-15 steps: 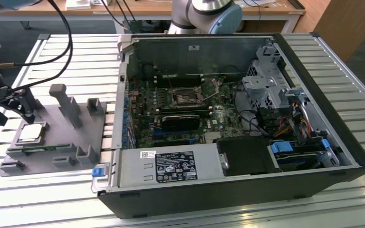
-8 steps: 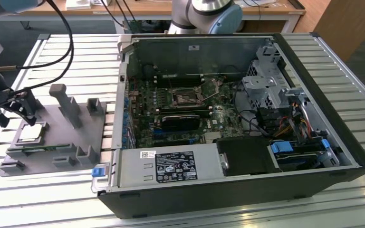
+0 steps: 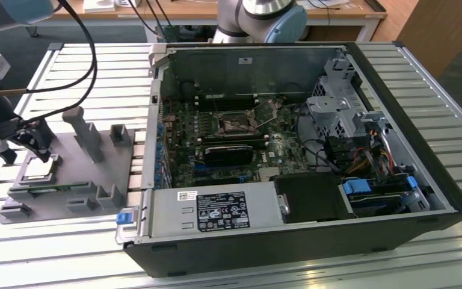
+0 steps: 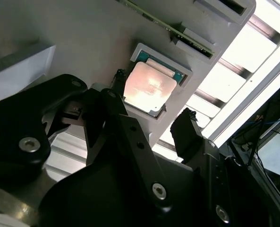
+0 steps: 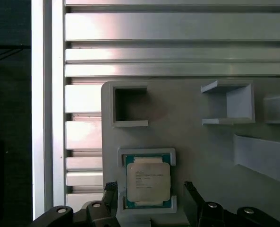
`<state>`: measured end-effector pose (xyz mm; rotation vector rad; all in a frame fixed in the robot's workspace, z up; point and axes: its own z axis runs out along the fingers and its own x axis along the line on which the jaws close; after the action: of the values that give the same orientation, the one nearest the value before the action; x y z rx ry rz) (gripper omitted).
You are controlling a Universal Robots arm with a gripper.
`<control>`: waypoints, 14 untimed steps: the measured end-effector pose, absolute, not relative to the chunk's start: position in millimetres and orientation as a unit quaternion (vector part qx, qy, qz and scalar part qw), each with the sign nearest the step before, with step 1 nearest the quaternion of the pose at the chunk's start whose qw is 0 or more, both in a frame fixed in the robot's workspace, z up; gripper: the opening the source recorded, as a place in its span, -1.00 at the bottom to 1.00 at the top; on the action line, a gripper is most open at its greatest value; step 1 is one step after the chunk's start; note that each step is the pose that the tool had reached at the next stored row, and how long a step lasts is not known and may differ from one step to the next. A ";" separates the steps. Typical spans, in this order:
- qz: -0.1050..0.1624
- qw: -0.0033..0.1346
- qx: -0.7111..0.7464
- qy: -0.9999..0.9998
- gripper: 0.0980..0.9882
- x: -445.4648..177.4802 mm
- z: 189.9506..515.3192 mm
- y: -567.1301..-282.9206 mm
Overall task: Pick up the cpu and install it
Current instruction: 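Pick up the cpu and move it towards the insertion slot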
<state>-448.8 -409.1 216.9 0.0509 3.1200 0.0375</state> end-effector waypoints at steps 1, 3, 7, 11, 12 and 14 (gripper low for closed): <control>0.012 0.010 0.016 1.000 0.26 -448.6 216.1 -409.1; 0.012 0.010 0.016 1.000 0.26 -448.4 215.2 -409.2; 0.012 0.011 0.016 1.000 0.26 -448.1 212.9 -409.1; 0.017 0.010 0.017 1.000 0.26 -446.2 208.3 -409.3; 0.017 0.010 0.018 1.000 0.26 -446.2 206.5 -409.3; 0.017 0.010 0.018 1.000 0.26 -446.2 202.9 -409.3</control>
<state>-446.2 -409.3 202.9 0.0561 3.1215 0.0536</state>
